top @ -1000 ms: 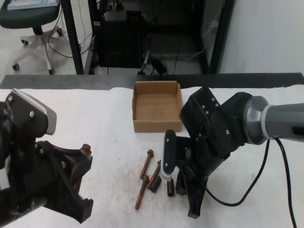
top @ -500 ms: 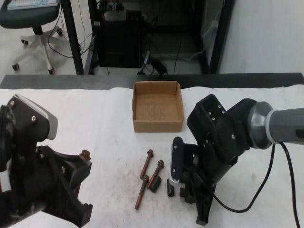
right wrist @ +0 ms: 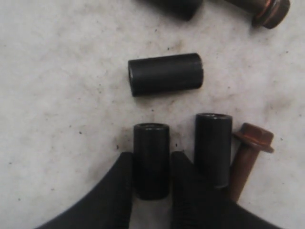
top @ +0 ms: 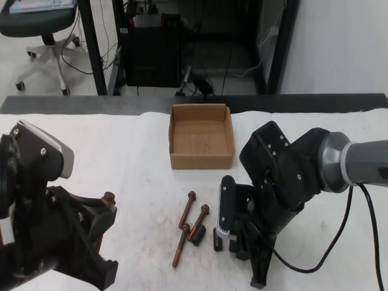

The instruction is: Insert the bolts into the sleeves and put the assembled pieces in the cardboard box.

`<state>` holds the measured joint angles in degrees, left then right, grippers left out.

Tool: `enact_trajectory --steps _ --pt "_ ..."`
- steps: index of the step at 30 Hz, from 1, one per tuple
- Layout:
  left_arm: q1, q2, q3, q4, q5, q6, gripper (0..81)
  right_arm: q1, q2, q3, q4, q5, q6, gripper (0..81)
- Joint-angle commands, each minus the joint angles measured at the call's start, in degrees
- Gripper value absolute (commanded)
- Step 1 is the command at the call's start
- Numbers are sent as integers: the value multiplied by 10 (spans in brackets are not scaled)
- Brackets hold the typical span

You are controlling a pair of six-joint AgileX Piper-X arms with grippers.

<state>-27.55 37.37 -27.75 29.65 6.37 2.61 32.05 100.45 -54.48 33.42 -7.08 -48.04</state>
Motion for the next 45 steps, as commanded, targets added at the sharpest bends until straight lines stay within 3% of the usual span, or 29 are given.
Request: enact_trajectory --steps 1,30,32,37,40,45 --pt "0 -1 -1 -3 -3 1 0 0 3 7 -11 -7 -6 267" --pt "0 -1 -1 -3 -3 1 0 0 3 7 -15 -36 -6 264" --pt "0 -1 -1 -3 -3 1 0 0 3 7 -15 -36 -6 221" --pt "0 -1 -1 -3 -3 1 0 0 3 7 -15 -36 -2 8" --pt "0 -1 -1 -3 -3 1 0 0 3 7 -15 -36 30 8" --pt "0 -4 -1 -16 -3 1 0 0 -23 5 -19 -49 172 8"
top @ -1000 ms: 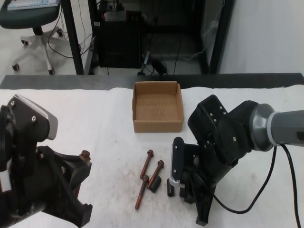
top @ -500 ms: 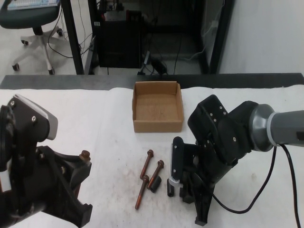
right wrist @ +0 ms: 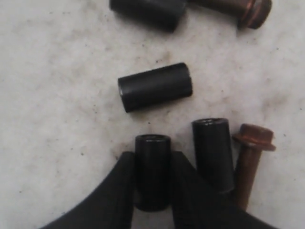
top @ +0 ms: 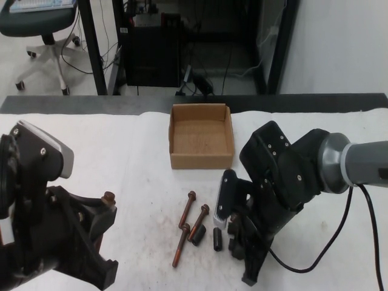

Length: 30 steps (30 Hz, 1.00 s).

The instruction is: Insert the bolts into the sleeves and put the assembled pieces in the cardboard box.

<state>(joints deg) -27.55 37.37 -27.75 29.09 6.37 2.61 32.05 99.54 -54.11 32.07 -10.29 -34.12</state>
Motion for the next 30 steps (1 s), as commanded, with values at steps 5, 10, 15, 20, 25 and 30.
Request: enact_trajectory --steps 5,10,15,20,25,30 --pt "0 -28 -1 -105 5 -26 0 -2 -99 3 -30 -66 160 8" --pt "0 -32 -1 -264 94 -96 0 -14 -198 20 -109 -170 298 8" --pt "0 14 -1 -421 254 -186 0 -17 -295 84 -271 -267 447 8" --pt "0 84 -1 -561 352 -198 0 -13 -367 185 -455 -283 539 8" --pt "0 153 -2 -663 375 -298 0 -13 -397 277 -567 -283 534 8" --pt "0 196 -2 -763 375 -377 0 -1 -396 317 -579 -276 478 8"
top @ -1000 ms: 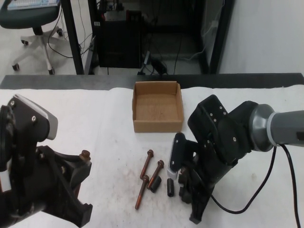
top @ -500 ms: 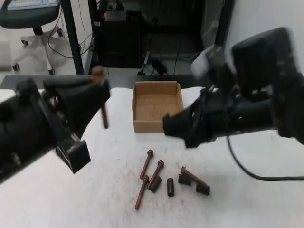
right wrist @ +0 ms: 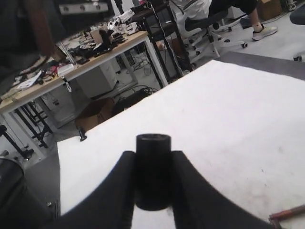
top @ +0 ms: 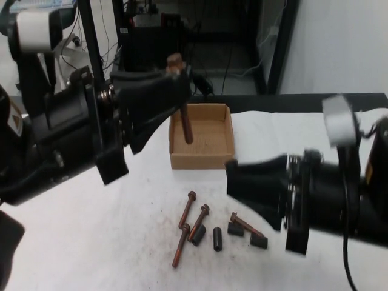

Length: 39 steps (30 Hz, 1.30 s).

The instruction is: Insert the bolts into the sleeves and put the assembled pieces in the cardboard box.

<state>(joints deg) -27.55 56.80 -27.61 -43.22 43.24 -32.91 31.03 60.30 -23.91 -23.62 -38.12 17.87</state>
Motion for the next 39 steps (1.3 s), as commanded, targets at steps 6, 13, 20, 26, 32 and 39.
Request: enact_trajectory --steps 6,13,20,26,32,39 --pt "0 13 -4 -58 6 -23 0 51 -4 15 -106 81 -128 8" --pt "0 13 -4 -58 6 -23 0 82 -4 14 -153 170 -184 8" --pt "-2 18 -4 -40 5 6 0 85 -4 14 -153 172 -194 8" --pt "-22 46 -4 -41 -31 33 0 85 -4 14 -152 172 -191 8" --pt "-52 69 -30 -41 -61 33 0 85 -4 14 -116 172 -191 8" --pt "-53 74 -39 -41 -61 33 0 85 -4 14 -108 172 -191 8"
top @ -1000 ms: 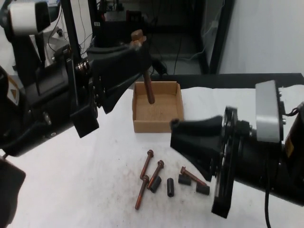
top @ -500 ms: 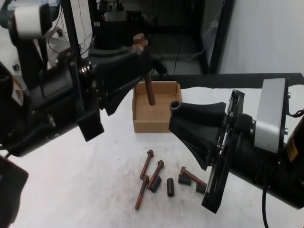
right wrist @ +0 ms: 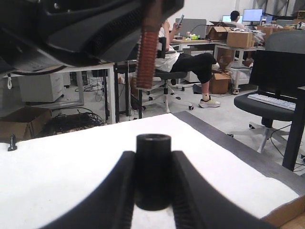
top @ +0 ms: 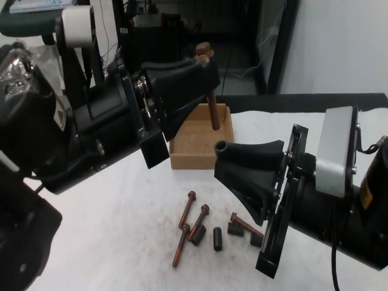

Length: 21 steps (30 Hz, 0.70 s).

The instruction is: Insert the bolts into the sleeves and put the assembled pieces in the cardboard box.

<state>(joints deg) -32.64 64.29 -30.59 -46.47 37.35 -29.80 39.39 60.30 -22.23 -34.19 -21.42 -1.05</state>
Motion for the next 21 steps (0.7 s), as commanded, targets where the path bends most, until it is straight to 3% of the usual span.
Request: enact_trajectory --steps 1,21 --pt "-2 -1 -9 -9 -3 2 0 1 -4 -3 -3 5 -2 8" --pt "-5 -1 -7 8 13 2 0 1 -4 -3 -7 -15 -2 8"
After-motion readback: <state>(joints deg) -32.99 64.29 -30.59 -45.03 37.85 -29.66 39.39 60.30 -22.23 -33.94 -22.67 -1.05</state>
